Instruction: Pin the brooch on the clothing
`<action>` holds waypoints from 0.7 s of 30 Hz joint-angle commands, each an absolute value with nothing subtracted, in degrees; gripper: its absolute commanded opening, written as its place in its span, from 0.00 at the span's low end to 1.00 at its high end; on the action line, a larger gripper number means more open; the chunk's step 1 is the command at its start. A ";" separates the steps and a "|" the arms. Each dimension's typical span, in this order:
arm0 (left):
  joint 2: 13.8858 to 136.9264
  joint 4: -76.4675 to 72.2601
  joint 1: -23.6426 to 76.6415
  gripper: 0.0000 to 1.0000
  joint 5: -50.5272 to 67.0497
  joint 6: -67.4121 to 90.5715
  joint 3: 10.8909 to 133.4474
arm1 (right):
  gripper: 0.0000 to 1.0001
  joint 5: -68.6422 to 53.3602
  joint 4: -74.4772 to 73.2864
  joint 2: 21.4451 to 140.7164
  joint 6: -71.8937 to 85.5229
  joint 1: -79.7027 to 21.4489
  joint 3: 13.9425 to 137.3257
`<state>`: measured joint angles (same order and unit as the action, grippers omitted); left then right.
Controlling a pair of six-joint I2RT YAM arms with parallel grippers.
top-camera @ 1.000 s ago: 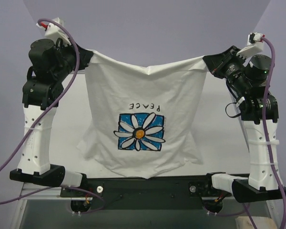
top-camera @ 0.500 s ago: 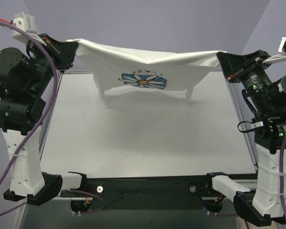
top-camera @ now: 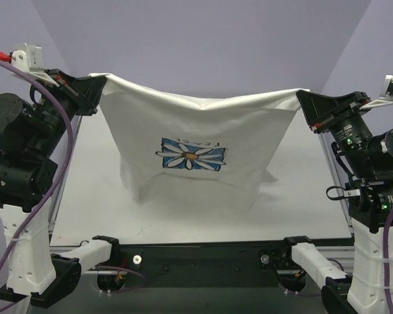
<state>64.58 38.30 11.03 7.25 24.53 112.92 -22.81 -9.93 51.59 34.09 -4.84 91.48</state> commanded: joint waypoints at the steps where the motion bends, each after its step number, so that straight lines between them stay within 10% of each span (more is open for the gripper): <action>1: 60.56 32.17 10.63 0.00 9.66 26.01 114.43 | 0.00 -23.38 -5.62 48.78 34.37 -4.92 93.25; 21: 63.19 30.41 10.63 0.00 12.13 25.84 113.03 | 0.00 -23.64 -4.04 50.88 32.87 -5.27 93.26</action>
